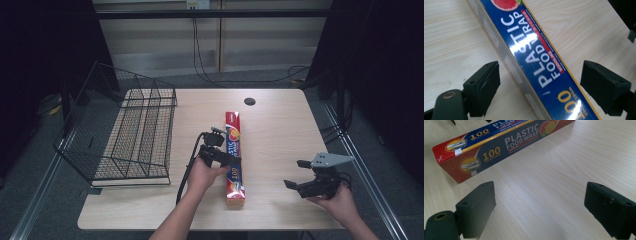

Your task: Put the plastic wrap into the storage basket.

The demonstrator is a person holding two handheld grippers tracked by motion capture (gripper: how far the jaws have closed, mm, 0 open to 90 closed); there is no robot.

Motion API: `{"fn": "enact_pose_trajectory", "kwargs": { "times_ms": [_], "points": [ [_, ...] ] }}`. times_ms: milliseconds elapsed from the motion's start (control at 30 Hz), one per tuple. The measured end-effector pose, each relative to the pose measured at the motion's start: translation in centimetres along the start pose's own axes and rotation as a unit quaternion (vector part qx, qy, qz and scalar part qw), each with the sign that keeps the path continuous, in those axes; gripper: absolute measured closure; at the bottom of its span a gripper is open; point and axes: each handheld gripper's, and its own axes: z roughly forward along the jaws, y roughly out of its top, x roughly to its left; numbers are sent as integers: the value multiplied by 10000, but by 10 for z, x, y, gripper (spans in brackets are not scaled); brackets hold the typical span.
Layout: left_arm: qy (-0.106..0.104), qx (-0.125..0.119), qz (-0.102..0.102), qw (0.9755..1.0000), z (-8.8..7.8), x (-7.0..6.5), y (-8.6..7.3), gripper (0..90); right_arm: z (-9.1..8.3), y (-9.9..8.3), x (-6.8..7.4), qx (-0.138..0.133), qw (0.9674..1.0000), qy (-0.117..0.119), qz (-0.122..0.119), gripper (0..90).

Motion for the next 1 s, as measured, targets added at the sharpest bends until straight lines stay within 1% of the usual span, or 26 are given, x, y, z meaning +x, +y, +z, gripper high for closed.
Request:
{"fn": "enact_pose_trajectory", "kwargs": {
  "times_ms": [100, 133, 167, 200, 233, 300, 333, 433, 467, 500, 533, 567, 633, 667, 700, 733, 800, 900, 933, 1000],
  "points": [
    [29, -32, -38, 10000, 2, 1, 3, 159, 0, 0, -1, 16, 10000, 55, 8, 99],
    [81, -2, -85, 9999, 5, 4, 6, 159, 1, -1, 0, 66, 10000, 52, -1, 99],
    [81, -2, -85, 9999, 5, 4, 6, 162, 1, -1, 0, 65, 10000, 39, -14, 99],
    [68, 20, -112, 9999, 7, 6, 9, 173, 1, -1, 0, 58, 10000, 71, -17, 99],
    [72, -10, -160, 9998, 8, 6, 10, 174, 1, -1, 0, 51, 10000, 53, -21, 99],
    [125, -32, -167, 9998, 10, 5, 14, 174, 1, 0, 0, 21, 10000, 56, -14, 99],
    [141, 18, -114, 9998, 10, 5, 16, 174, 0, 0, -1, 31, 10000, 47, 6, 99],
    [144, 15, -168, 9998, 13, 4, 19, 177, 0, 0, -1, 40, 10000, 52, 21, 99],
    [207, 72, -166, 9996, 16, 3, 21, 185, 0, -1, -1, 26, 10000, 43, 3, 99],
    [207, 72, -166, 9996, 16, 3, 21, 185, 0, 0, -1, 23, 10000, 55, 12, 99],
    [263, 76, -198, 9994, 20, 2, 23, 185, 0, 0, -1, 21, 10000, 78, 28, 99],
    [255, 128, -183, 9994, 20, 3, 24, 185, -1, 0, -1, 6, 10000, 57, 16, 99],
    [286, 98, -257, 9992, 22, 2, 25, 185, -1, -1, -1, 10, 10000, 74, 28, 99],
    [339, 75, -290, 9990, 24, 2, 26, 185, -1, -1, -1, 5, 10000, 62, 17, 99],
    [305, 116, -299, 9990, 24, 3, 27, 185, -1, -1, -1, 4, 10000, 69, 17, 99],
    [332, 85, -338, 9988, 26, 3, 27, 185, -1, 0, -1, -2, 10000, 76, 18, 99],
    [403, 121, -343, 9985, 28, 2, 29, 185, -1, 0, -1, -14, 10000, 92, 10, 99],
    [409, 139, -401, 9983, 31, 3, 30, 185, -1, 0, -1, -22, 10000, 95, 9, 99],
    [453, 142, -429, 9979, 32, 3, 30, 185, -1, 0, 0, -25, 10000, 74, 14, 99],
    [512, 245, -382, 9977, 36, 2, 31, 189, -1, 0, 0, -32, 10000, 67, 3, 99]
  ]
}}
